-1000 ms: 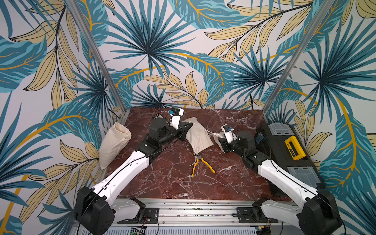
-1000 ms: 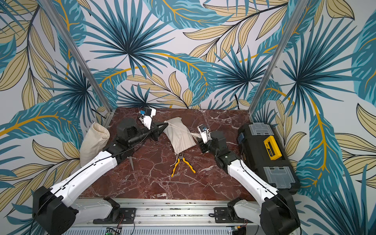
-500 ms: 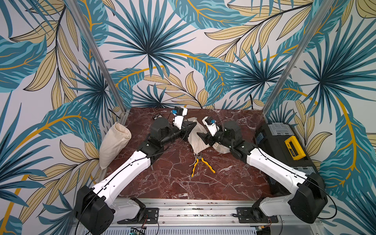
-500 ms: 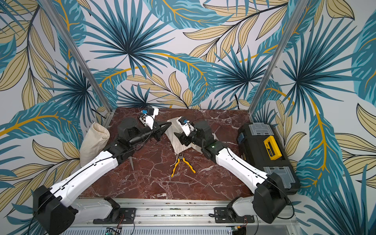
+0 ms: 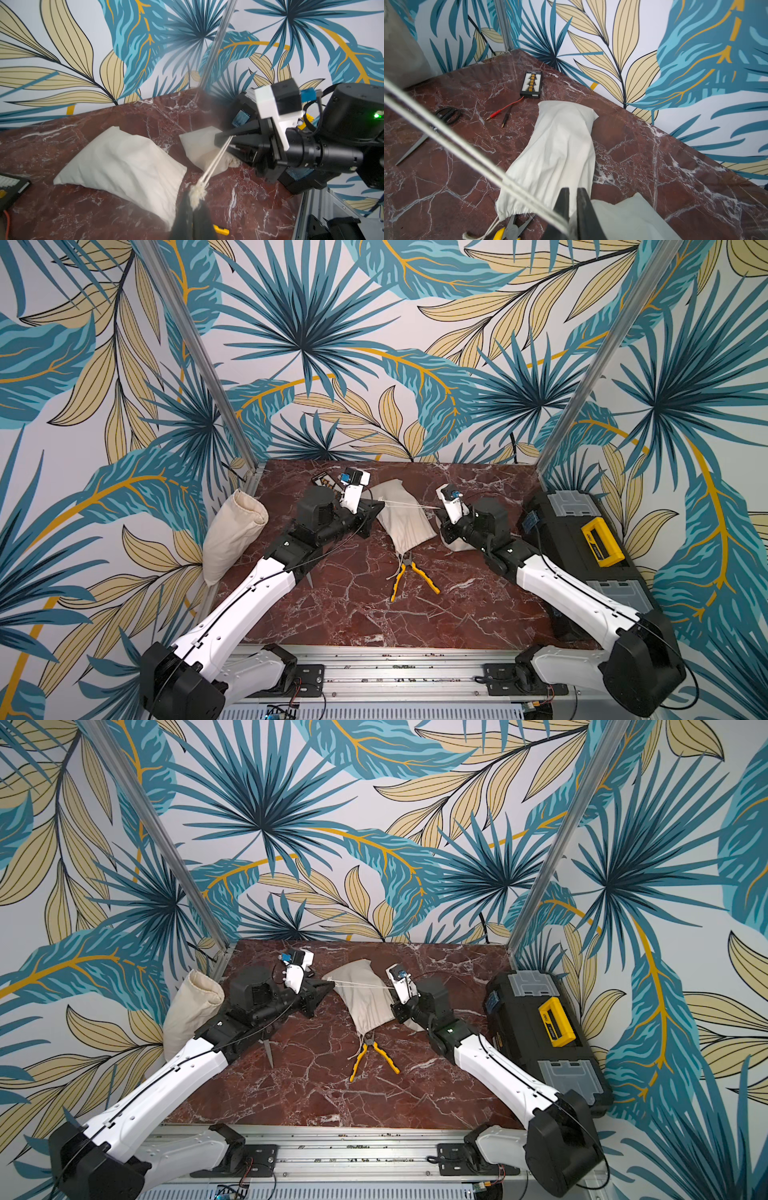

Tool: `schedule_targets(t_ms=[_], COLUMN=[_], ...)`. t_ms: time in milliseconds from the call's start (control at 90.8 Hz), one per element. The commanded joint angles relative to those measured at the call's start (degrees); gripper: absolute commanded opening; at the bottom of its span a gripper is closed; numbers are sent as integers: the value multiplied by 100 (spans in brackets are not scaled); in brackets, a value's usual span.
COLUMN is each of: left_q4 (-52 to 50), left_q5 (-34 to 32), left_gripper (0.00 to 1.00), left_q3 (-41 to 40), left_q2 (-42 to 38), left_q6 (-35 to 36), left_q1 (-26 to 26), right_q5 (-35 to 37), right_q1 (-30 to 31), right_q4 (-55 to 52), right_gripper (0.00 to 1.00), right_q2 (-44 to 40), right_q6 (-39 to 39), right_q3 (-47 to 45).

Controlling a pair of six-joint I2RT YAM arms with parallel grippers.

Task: Close the soil bag
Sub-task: Frap the soil bag at the center of the board.

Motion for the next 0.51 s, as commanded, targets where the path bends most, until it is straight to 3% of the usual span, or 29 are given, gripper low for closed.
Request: schedule_targets(t_ms=[0, 198, 286, 374, 496], left_q4=[515, 479, 618, 834, 884], left_q5=[-1129, -1155, -806, -299, -119], left_gripper=[0, 0, 0, 0, 0], left_q3=[255, 172, 149, 160, 236], left_q2=[-835, -851, -677, -409, -121], left_q6=[37, -63, -148, -258, -230], left_q1=[754, 1032, 1029, 980, 829], right_q5=[2050, 2004, 1899, 1651, 1706], right_q1=[-1189, -1736, -1789, -1891, -2087], right_q4=[-1395, -1067, -797, -614, -575], right_gripper=[13, 21, 20, 6, 0], right_q2=[-92, 11, 251, 635, 1173], right_q6=[797, 928, 829, 648, 191], right_q3=[-741, -755, -504, 43, 1150])
